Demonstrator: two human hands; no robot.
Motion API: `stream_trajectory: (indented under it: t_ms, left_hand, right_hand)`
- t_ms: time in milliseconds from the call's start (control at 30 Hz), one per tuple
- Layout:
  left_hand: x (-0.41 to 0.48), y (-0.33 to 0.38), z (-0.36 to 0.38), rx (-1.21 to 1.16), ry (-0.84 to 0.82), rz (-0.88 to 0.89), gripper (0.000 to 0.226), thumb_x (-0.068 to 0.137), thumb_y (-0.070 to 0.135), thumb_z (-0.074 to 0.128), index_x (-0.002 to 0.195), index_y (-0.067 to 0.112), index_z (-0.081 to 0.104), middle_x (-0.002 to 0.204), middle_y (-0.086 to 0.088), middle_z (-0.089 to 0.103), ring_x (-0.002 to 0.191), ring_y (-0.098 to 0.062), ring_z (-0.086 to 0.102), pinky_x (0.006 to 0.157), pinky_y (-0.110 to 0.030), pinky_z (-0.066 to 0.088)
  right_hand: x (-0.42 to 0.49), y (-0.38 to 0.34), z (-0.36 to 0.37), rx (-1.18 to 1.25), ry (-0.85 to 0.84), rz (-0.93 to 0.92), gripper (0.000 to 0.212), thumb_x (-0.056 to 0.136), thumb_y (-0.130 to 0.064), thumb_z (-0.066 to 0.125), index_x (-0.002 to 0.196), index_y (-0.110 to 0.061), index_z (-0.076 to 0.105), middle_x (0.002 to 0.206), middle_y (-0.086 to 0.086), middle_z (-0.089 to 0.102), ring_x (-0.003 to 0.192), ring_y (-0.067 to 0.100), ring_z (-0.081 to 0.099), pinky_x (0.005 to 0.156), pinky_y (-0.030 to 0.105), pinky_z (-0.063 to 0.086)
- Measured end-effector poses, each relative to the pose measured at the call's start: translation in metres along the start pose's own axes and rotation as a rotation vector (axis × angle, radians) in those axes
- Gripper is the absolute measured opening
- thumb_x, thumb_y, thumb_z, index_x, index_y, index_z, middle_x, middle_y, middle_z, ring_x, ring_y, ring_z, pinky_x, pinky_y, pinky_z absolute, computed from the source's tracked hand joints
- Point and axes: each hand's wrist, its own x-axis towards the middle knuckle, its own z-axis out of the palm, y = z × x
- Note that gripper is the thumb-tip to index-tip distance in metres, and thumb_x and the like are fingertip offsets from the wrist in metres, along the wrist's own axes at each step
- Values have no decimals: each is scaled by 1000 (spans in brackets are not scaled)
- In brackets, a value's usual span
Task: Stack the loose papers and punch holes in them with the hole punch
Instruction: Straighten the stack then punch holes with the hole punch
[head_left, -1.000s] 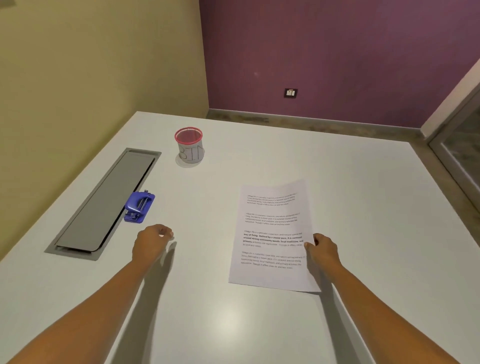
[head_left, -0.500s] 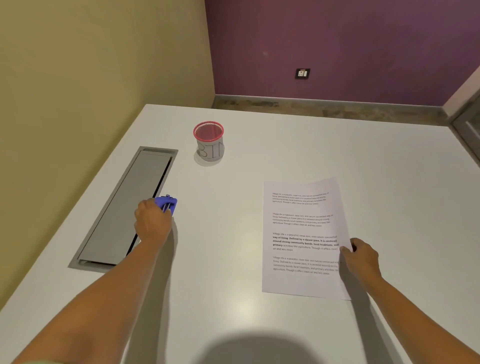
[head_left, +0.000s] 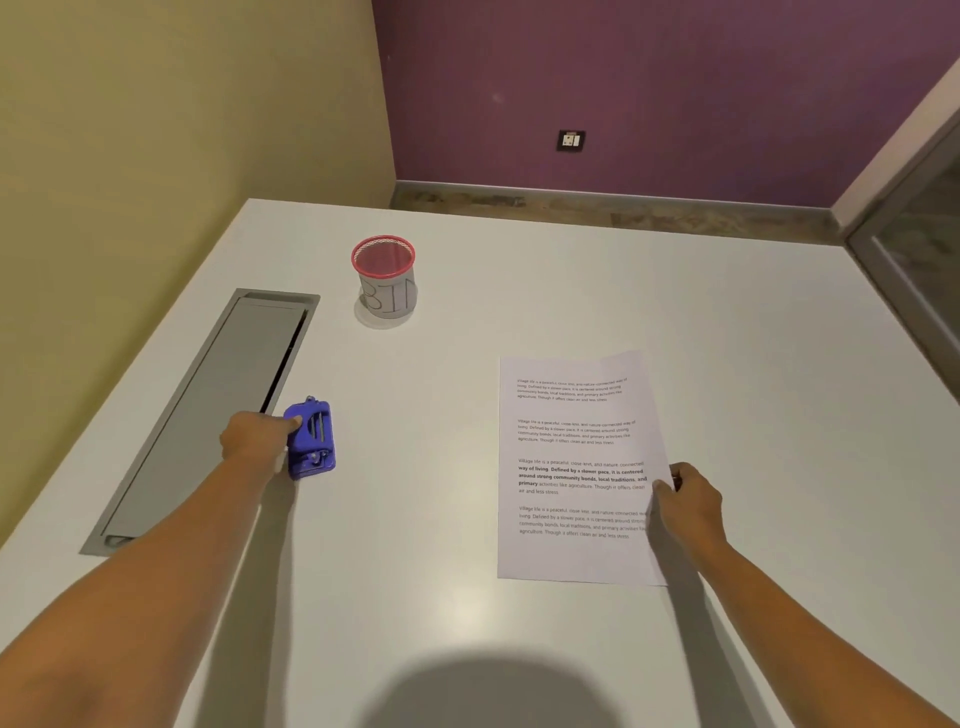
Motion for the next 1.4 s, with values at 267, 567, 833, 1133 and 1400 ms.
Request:
stream_trajectory:
  t_ms: [267, 567, 833, 1133, 1400]
  left_hand:
    - [-26, 7, 16, -189, -135, -1, 14, 80, 4, 68, 75, 0, 55, 93, -19, 58, 72, -30, 56, 49, -29, 48]
    - [-85, 15, 50, -345, -331, -26, 27, 85, 1, 60, 63, 6, 45, 72, -15, 54, 42, -18, 61, 30, -19, 46]
    - [-136, 20, 82, -391, -368, -38, 26, 88, 1, 57, 66, 6, 45, 73, -11, 55, 62, -20, 54, 32, -17, 46]
    - [-160, 20, 110, -475, -437, -5, 22, 89, 4, 56, 70, 7, 47, 71, -11, 55, 56, -19, 59, 43, -22, 52]
    - [-172, 25, 131, -566, -460, -29, 20, 88, 6, 58, 70, 7, 51, 68, -12, 56, 44, -14, 58, 63, -31, 47]
  right_hand:
    - [2, 2, -5, -32, 41, 22, 22, 92, -6, 45, 89, 11, 60, 80, 18, 59, 74, 30, 50, 68, 32, 40]
    - [-2, 6, -24, 87, 56, 49, 28, 88, -5, 57, 114, -1, 64, 116, 17, 66, 108, 34, 59, 96, 34, 44]
    - [4, 33, -44, 295, -40, 112, 31, 80, -8, 68, 110, -2, 67, 98, 17, 69, 87, 24, 59, 97, 40, 49]
    - [18, 54, -69, 536, -147, 122, 37, 80, -3, 68, 116, 2, 61, 112, 15, 67, 102, 31, 64, 99, 42, 48]
    - [24, 53, -65, 630, -205, 95, 32, 82, 0, 65, 114, 2, 62, 102, 15, 68, 75, 16, 64, 73, 20, 55]
